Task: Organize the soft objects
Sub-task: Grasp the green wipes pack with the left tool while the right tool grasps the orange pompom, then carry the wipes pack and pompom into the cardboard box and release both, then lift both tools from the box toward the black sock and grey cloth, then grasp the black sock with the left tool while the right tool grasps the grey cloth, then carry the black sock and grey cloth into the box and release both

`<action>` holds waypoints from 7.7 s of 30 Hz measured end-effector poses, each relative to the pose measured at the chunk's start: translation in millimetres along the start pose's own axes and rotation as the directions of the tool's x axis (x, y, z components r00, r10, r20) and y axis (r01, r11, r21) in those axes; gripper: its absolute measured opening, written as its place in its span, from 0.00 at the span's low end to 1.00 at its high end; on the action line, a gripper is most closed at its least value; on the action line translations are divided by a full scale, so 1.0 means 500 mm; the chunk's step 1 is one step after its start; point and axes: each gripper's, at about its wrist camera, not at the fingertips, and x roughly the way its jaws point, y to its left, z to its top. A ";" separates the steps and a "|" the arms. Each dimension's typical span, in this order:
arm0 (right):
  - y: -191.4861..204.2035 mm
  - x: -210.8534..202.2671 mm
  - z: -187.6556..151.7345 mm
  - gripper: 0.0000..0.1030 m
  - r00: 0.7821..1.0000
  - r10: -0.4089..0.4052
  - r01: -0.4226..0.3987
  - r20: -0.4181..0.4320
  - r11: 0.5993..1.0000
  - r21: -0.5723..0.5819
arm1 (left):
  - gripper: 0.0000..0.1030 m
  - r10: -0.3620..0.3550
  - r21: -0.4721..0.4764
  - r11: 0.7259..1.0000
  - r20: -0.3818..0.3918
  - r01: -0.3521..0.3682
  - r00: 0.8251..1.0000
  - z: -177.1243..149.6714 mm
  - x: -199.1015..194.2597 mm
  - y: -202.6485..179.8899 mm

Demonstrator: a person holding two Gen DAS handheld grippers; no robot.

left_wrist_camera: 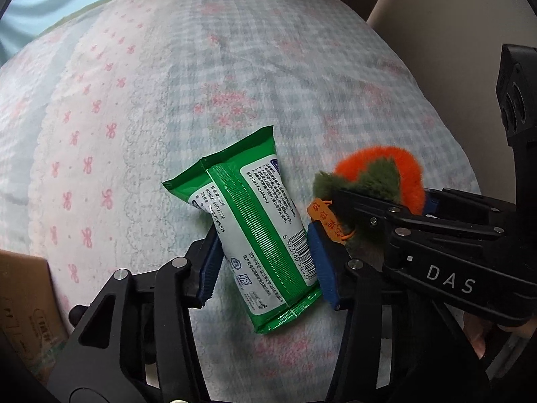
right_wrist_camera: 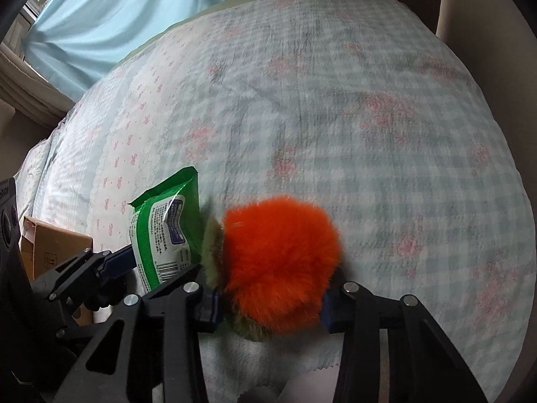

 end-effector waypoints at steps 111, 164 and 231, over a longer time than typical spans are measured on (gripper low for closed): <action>0.740 -0.021 -0.113 1.00 0.982 0.001 0.018 -0.189 0.995 0.097 | 1.00 0.118 0.092 0.990 -0.166 -0.103 0.979 -0.244 -0.448 0.661; 0.394 -0.610 -0.307 1.00 0.912 -0.268 0.233 0.312 0.962 0.144 | 1.00 0.229 -0.091 0.973 0.223 -0.214 0.948 -0.230 -0.761 0.163; 0.169 -0.335 -0.202 0.12 0.885 -0.327 0.268 0.330 0.940 0.213 | 0.21 0.233 -0.092 0.972 0.250 -0.216 0.940 -0.124 -0.366 0.045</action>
